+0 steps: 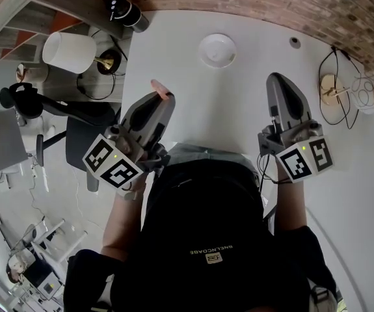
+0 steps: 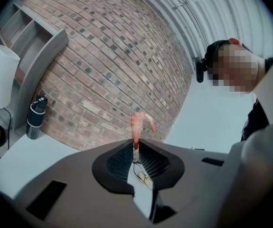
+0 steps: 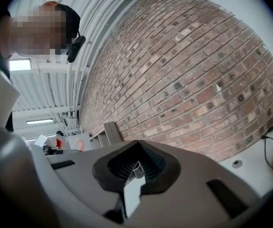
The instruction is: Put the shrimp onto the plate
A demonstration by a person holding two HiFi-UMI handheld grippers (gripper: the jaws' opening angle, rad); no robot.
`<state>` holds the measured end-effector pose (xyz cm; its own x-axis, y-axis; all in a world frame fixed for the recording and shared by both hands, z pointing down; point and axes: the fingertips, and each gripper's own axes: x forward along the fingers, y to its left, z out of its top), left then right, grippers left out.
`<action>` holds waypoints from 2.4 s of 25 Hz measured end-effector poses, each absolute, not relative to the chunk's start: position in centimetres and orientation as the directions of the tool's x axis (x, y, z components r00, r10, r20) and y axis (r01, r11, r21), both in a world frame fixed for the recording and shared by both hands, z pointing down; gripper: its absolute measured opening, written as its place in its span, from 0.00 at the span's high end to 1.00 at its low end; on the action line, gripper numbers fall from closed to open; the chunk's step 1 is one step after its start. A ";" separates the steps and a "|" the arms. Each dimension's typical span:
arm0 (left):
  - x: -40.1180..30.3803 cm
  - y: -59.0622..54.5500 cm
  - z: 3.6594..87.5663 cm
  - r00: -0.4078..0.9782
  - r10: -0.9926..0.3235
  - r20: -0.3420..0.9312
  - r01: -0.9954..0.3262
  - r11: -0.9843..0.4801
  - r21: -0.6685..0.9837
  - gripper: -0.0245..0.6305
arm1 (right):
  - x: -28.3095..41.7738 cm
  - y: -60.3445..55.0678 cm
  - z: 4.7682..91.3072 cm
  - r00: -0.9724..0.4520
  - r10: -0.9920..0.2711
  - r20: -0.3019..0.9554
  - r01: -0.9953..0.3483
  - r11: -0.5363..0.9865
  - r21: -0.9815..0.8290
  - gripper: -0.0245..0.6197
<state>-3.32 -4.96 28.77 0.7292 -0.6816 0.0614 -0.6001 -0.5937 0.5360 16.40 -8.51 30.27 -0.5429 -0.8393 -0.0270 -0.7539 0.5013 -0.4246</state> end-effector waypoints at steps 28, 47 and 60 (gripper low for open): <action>-1.0 -12.2 35.3 0.831 -0.538 0.141 -0.460 -0.522 0.718 0.91 | 15.6 -10.8 31.6 -0.454 -0.887 0.083 -0.833 0.390 -0.393 0.96; 1.7 -18.4 45.1 0.893 -0.410 0.184 -0.363 -0.418 0.832 0.91 | 17.0 -11.3 33.4 -0.305 -0.921 0.241 -0.919 0.217 -0.330 0.96; 2.8 -21.2 54.7 0.887 -0.353 0.297 -0.411 -0.309 0.858 0.90 | 17.1 -10.6 33.9 -0.235 -0.926 0.294 -0.939 0.138 -0.315 0.96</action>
<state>2.76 -21.18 54.69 0.8870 -0.3534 0.2972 -0.4105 -0.3090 0.8579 17.12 -10.56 33.94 -0.2351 -0.9264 0.2941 -0.9389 0.1381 -0.3154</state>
